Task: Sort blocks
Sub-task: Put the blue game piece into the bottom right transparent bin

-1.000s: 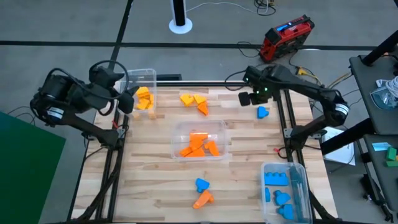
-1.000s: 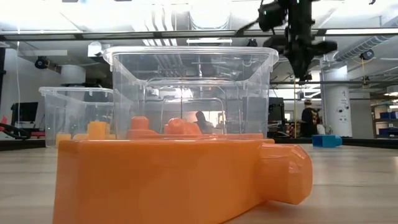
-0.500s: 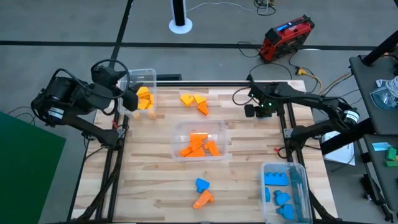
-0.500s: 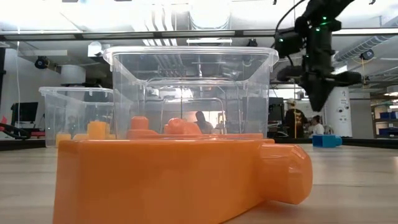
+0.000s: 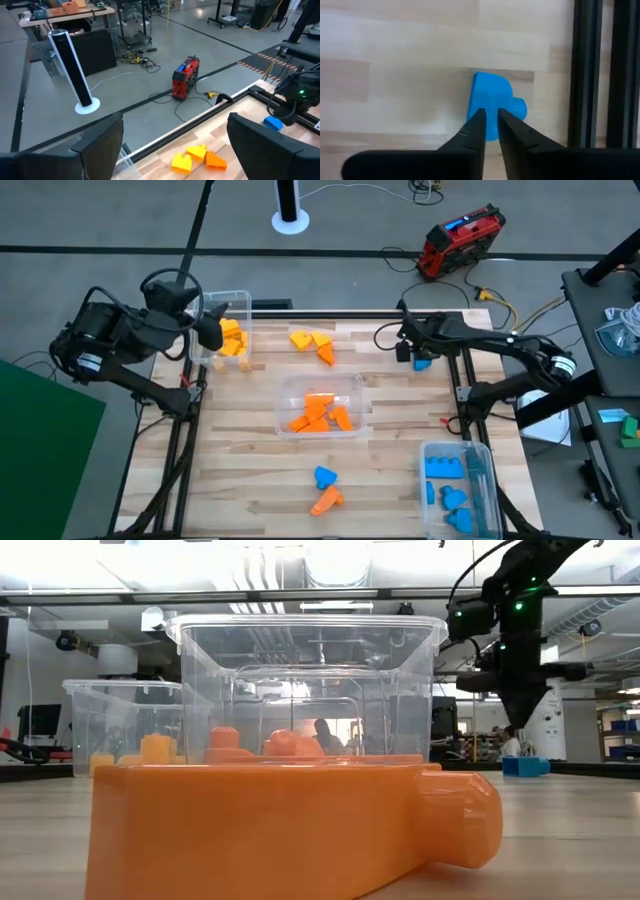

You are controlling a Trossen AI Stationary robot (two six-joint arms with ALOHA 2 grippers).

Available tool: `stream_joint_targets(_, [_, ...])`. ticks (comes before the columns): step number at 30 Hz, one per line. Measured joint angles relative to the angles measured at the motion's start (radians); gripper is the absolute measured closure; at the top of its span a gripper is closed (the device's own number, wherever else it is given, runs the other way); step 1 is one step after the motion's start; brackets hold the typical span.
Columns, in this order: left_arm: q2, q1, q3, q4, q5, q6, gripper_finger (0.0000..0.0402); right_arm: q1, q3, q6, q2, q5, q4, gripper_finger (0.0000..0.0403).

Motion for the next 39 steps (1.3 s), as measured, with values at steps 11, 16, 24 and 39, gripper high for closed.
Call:
stream_joint_targets(11, [0.004,0.013,0.0,0.028,0.0,0.0,0.0075,0.0,0.0,-0.004,0.129,0.045,0.019,0.0222])
stream_joint_targets(16, [0.004,0.021,0.0,0.033,0.0,0.0,0.0075,0.0,0.0,-0.004,0.157,0.053,0.039,0.0133])
stream_joint_targets(24, [0.004,0.057,0.0,0.031,0.0,0.0,0.0075,0.0,-0.007,0.002,0.189,0.053,0.093,0.0042])
stream_joint_targets(39, [0.003,0.086,0.0,0.03,0.001,0.015,0.0075,0.003,-0.087,0.025,0.192,0.052,0.179,0.0035])
